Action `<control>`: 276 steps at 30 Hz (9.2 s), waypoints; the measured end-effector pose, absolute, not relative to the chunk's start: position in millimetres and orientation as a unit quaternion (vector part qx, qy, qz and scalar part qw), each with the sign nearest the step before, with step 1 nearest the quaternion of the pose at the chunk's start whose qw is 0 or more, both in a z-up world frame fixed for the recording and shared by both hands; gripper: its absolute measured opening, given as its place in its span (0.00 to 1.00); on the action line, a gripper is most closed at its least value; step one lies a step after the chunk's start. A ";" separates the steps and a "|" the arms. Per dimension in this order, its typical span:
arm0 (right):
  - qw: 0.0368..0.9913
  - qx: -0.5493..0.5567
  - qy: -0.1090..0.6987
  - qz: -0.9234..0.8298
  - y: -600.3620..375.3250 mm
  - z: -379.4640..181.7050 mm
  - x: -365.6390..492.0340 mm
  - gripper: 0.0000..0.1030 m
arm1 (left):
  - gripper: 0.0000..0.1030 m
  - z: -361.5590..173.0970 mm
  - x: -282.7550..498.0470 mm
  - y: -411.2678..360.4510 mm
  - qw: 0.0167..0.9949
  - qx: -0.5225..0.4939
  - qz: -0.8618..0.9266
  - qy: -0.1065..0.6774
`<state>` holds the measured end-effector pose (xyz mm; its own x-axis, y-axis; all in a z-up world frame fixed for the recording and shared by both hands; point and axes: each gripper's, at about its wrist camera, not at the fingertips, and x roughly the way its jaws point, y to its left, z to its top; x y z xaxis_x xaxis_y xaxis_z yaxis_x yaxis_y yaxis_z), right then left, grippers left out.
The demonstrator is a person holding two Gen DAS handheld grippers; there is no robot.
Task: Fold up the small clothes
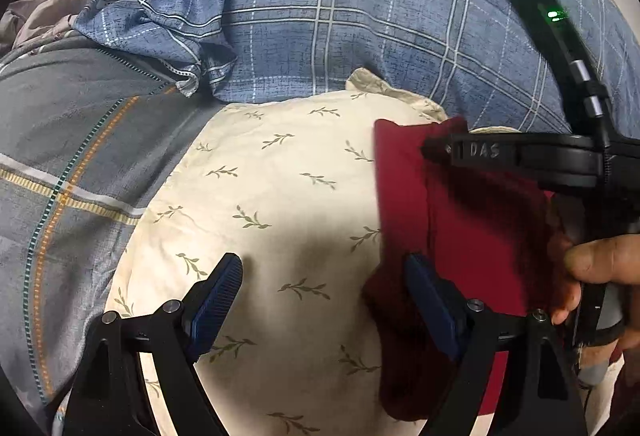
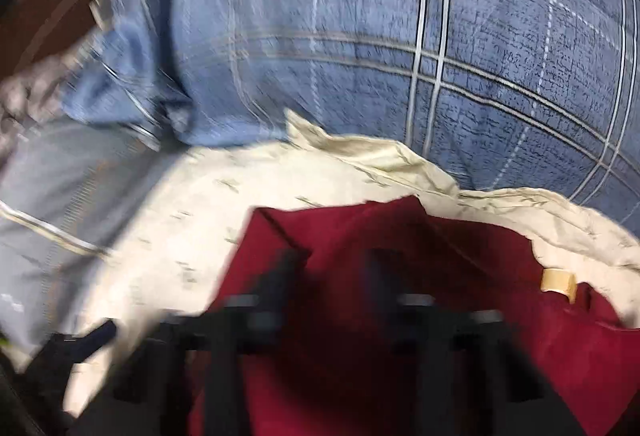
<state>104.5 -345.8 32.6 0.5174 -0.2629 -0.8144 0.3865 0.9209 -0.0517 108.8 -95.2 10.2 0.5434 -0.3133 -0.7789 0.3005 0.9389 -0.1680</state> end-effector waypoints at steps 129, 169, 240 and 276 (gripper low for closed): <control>0.920 0.185 0.326 -0.112 -401.9 134.4 -67.1 0.16 | 0.22 94.1 7.2 -181.7 0.826 -0.014 -0.423 0.372; 0.889 0.223 0.329 -0.226 -416.5 64.3 -260.4 0.16 | 0.63 79.5 -86.8 -233.5 0.812 0.082 -0.393 0.424; 0.902 0.310 0.285 -0.100 -376.6 71.7 -230.5 0.44 | 0.60 77.8 -22.4 -205.0 0.768 -0.007 -0.421 0.483; 0.904 0.084 0.299 -0.293 -249.3 64.2 -244.7 0.73 | 0.68 87.3 -152.1 -149.7 0.908 0.077 -0.250 0.328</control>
<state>-244.7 -249.3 64.2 0.6496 -0.4789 -0.5904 0.5798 0.8145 -0.0227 -152.1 -149.7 87.3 0.6604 -0.4026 -0.6339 0.5037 0.8635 -0.0236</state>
